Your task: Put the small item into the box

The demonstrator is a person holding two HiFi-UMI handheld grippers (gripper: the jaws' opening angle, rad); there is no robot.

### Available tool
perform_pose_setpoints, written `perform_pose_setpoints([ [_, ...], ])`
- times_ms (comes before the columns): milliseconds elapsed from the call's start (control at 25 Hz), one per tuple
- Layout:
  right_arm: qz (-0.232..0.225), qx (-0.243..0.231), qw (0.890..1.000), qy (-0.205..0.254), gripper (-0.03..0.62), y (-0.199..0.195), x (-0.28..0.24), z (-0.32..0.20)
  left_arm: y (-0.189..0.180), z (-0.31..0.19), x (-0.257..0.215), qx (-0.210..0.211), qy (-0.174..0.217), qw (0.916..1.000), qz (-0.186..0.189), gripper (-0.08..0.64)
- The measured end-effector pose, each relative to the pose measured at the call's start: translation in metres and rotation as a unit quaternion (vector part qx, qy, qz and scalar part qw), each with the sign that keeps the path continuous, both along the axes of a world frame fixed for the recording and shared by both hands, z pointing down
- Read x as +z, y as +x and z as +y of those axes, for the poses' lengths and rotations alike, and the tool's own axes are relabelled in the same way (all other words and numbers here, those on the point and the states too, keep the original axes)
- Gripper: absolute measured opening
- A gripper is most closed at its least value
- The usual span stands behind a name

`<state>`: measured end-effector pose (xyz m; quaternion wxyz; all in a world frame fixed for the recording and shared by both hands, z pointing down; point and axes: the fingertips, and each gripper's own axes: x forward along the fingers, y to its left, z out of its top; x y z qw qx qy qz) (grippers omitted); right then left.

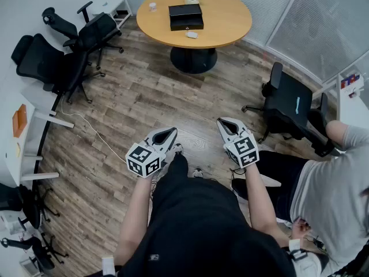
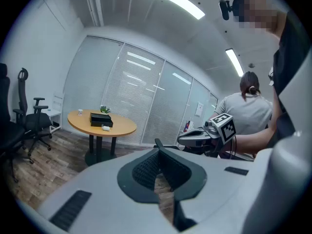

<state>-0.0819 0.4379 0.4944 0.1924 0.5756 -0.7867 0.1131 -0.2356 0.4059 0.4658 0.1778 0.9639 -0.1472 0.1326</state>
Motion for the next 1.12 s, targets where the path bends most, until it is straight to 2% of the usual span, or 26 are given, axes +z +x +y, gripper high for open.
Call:
perform_pose_setpoints([
  [160,0.003,0.0,1.0,0.006,0.005,0.004,-0.006,-0.014,0.006,-0.013,-0.004,0.002,0.004,1.0,-0.001,0.006],
  [640,0.008,-0.011,1.0,-0.014,0.005,-0.003,0.0,-0.027,-0.001,-0.029,0.003,0.0,-0.002,1.0,0.001,0.006],
  [1120,0.013,-0.008,0.999,-0.03,0.005,-0.007,0.009,-0.065,-0.004,-0.07,0.014,0.009,-0.012,0.9999,-0.007,0.006],
])
